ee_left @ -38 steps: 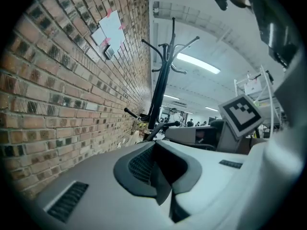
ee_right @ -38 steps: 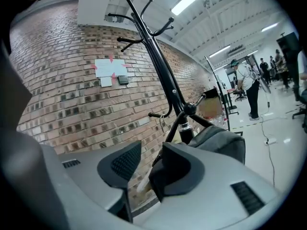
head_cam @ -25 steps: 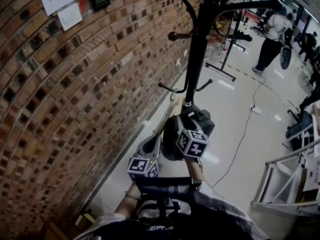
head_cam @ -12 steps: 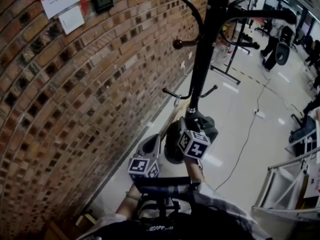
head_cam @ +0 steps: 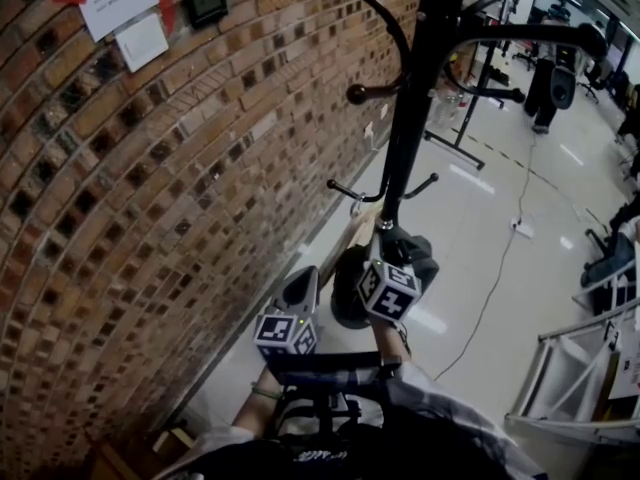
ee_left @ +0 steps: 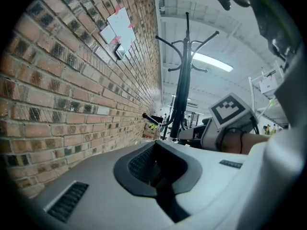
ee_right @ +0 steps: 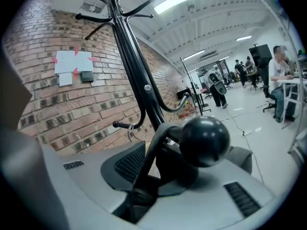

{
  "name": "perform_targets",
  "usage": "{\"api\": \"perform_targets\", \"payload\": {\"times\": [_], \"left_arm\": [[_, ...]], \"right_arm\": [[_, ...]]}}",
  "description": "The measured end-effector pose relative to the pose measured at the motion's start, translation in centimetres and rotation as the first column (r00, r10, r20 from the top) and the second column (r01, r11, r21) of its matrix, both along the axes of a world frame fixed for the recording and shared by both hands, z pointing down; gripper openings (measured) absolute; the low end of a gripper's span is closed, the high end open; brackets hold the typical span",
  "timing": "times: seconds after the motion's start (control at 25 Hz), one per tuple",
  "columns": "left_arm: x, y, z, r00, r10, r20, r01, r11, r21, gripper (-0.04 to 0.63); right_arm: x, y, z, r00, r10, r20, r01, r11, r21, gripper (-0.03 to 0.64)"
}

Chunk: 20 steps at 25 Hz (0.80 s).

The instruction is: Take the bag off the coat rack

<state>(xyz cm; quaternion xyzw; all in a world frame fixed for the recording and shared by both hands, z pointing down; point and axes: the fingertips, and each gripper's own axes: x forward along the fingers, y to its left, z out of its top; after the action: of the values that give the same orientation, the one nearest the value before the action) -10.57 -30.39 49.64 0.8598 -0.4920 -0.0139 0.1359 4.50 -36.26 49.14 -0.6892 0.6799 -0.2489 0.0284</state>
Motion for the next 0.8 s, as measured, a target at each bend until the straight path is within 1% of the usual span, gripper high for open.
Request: {"api": "perform_targets", "payload": {"times": [0.12, 0.32, 0.48, 0.68, 0.8], "left_arm": [[0.5, 0.1, 0.2, 1.000, 0.010, 0.005, -0.010, 1.000, -0.001, 0.005], [1.1, 0.2, 0.1, 1.000, 0.021, 0.004, -0.021, 1.000, 0.000, 0.005], [1.2, 0.2, -0.2, 1.000, 0.022, 0.007, -0.022, 1.000, 0.007, 0.005], [1.3, 0.5, -0.1, 1.000, 0.022, -0.004, -0.022, 1.000, 0.008, 0.005], [1.4, 0.5, -0.2, 1.000, 0.021, -0.011, -0.021, 1.000, 0.003, 0.005]], "right_arm": [[-0.1, 0.6, -0.3, 0.991, -0.049, 0.128, 0.043, 0.998, 0.052, 0.048], [0.0, 1.5, -1.8, 0.972, -0.088, 0.216, 0.075, 0.995, 0.068, 0.034], [0.2, 2.4, -2.7, 0.940, -0.089, 0.331, 0.073, 0.995, 0.062, 0.031], [0.0, 3.3, -3.2, 0.907, -0.098, 0.409, 0.081, 0.995, 0.058, 0.029], [0.0, 4.3, -3.8, 0.900, -0.102, 0.425, 0.083, 0.995, 0.063, 0.028]]}}
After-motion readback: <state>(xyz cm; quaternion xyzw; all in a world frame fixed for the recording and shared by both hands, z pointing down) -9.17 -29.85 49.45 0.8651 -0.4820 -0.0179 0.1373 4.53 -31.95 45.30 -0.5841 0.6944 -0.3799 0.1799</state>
